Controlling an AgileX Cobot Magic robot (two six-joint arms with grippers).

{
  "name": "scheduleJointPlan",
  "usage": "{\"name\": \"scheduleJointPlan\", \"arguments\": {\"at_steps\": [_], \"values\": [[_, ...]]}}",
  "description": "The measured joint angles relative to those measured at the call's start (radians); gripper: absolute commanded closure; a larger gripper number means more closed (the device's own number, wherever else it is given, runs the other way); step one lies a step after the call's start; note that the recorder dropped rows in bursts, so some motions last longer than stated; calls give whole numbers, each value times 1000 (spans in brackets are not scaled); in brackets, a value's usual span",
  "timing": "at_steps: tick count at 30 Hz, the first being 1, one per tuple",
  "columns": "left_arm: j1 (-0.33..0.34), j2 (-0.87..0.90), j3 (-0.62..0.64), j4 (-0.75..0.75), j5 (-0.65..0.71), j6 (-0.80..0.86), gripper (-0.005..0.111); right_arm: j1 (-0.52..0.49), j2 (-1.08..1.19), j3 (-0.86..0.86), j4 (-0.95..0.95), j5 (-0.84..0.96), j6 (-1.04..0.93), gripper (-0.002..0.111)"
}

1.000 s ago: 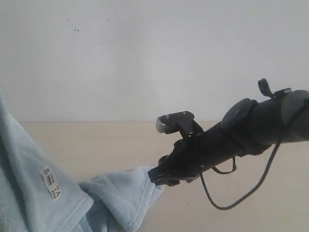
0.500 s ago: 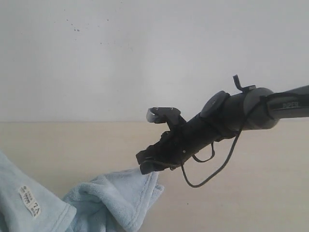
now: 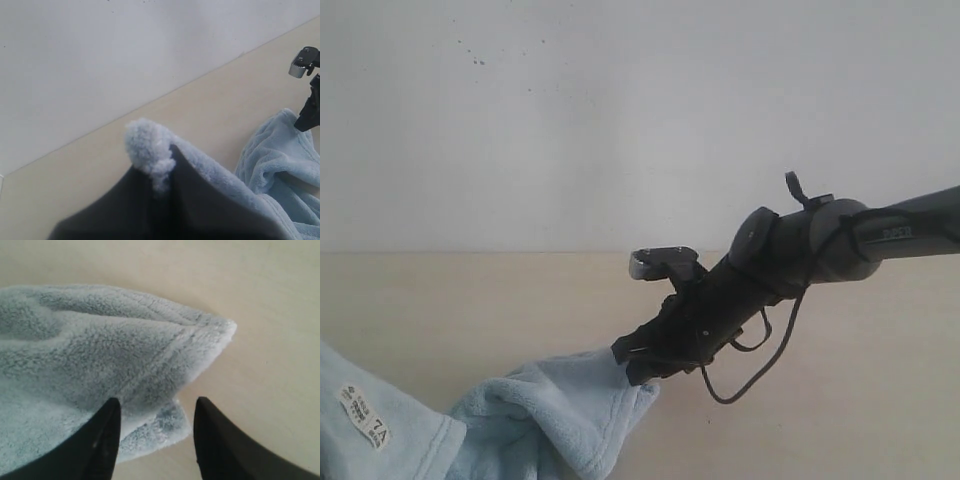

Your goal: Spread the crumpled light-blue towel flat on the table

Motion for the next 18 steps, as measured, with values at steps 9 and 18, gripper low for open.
{"name": "scheduleJointPlan", "arguments": {"at_steps": [9,18], "values": [[0,0,0,0,0,-2,103,0,19,-4,166,0,-100,64],[0,0,0,0,0,-4,103,0,19,-11,258,0,-157,64]]}}
